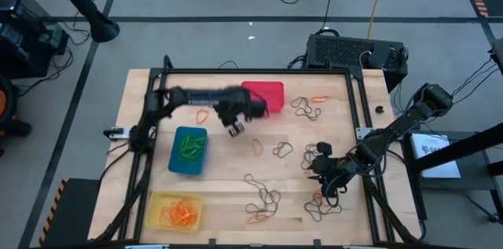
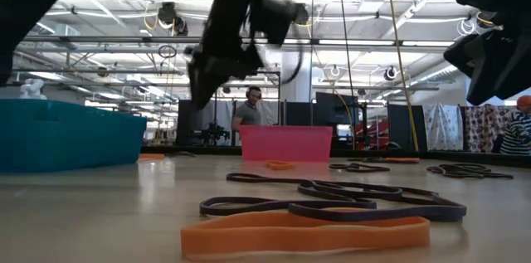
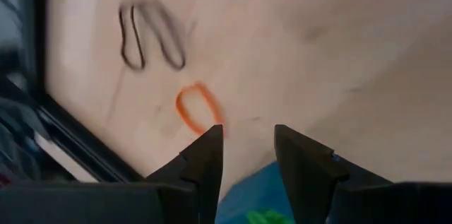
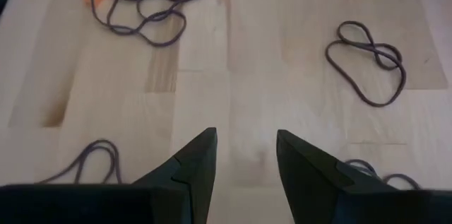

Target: Sort rubber bands into baskets

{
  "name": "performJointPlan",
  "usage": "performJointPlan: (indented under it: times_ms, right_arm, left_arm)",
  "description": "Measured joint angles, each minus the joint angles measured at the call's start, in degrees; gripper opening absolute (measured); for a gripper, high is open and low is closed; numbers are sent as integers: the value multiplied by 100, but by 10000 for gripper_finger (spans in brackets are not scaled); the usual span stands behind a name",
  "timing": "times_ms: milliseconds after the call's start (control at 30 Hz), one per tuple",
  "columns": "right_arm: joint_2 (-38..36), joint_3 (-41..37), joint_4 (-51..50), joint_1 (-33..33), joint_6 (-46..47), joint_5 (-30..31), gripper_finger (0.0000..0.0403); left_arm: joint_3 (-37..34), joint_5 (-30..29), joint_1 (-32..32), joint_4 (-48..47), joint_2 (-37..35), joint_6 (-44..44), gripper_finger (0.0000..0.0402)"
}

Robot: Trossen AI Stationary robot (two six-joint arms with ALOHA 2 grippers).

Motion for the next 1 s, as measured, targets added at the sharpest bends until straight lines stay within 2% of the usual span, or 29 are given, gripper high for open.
performJointPlan:
  times_ms: [200, 467, 633, 1000]
  right_arm:
    - [0, 2, -270, 0, -223, -35, 141]
    - [0, -94, -414, 0, -463, 131, 141]
    - [2, -285, -301, 0, -474, 127, 141]
    - [2, -319, -241, 0, -305, 105, 141]
  left_arm:
    - [-832, 824, 1002, -31, 7, 354, 136]
    - [-1611, 1088, 1142, 544, -2, 809, 136]
    - [-1938, 989, 1270, 964, 7, 910, 136]
    - [-1880, 779, 1341, 1755, -356, 1359, 136]
